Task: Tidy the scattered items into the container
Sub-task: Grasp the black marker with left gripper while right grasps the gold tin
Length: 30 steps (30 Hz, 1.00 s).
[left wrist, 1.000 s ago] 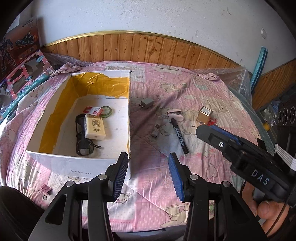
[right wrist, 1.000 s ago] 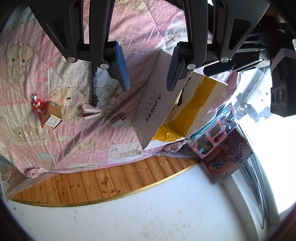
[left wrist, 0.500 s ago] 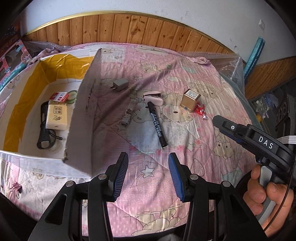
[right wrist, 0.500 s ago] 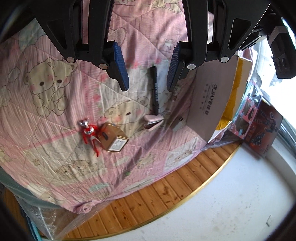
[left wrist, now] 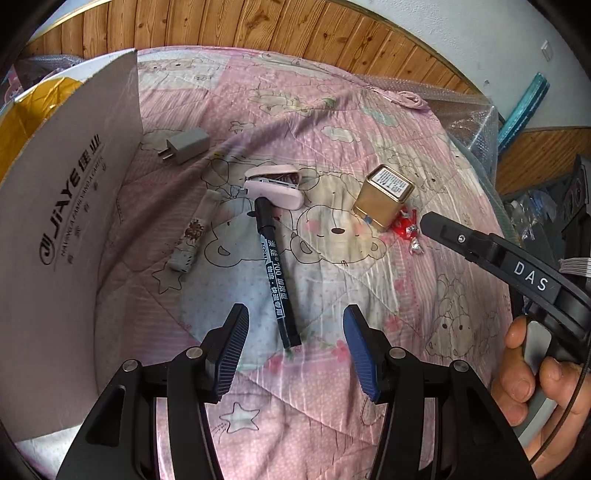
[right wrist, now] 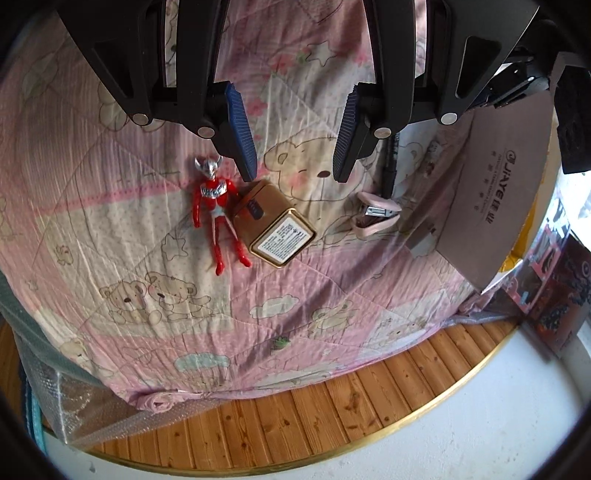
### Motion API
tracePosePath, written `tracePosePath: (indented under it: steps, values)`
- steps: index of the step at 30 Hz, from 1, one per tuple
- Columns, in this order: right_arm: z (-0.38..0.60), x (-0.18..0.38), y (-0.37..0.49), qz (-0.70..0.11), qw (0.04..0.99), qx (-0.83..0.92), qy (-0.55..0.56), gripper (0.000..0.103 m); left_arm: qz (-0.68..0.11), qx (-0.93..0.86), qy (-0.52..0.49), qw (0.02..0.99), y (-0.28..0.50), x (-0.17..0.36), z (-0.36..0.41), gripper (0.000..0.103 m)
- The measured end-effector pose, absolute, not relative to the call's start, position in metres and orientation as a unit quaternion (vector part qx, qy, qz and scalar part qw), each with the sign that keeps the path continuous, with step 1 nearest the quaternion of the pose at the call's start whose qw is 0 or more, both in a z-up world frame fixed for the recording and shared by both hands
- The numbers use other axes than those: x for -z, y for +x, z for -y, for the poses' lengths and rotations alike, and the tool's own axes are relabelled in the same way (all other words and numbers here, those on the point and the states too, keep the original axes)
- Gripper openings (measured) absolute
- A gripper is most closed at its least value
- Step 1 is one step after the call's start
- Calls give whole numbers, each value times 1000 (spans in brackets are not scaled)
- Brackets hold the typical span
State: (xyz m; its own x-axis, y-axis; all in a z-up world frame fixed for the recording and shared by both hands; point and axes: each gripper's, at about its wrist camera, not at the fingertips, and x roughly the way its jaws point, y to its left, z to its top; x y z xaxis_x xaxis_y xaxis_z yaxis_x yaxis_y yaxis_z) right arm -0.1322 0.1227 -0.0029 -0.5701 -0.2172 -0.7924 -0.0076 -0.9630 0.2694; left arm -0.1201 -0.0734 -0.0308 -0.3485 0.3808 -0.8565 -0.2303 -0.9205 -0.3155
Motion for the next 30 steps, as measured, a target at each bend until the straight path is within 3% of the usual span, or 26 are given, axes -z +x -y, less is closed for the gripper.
tracePosePath:
  steps: [10,16,17,19,21,30]
  values:
    - [-104,24,-186,-50,86,878,468,54,80,-815,-554,153,-161,70,67,55]
    - [-107,32,-199,-50,97,873,475,57,64,-835,-525,150,-168,74,57,57]
    - [-108,31,-200,-43,98,872,477,55,60,-839,-520,150,-168,74,55,55]
    - [-113,31,-202,-16,104,869,484,55,50,-844,-513,150,-169,75,52,28]
    - [-117,29,-202,4,107,867,487,54,50,-843,-513,155,-170,75,54,15]
    - [-125,14,-196,66,125,867,478,54,72,-846,-502,162,-160,53,69,14]
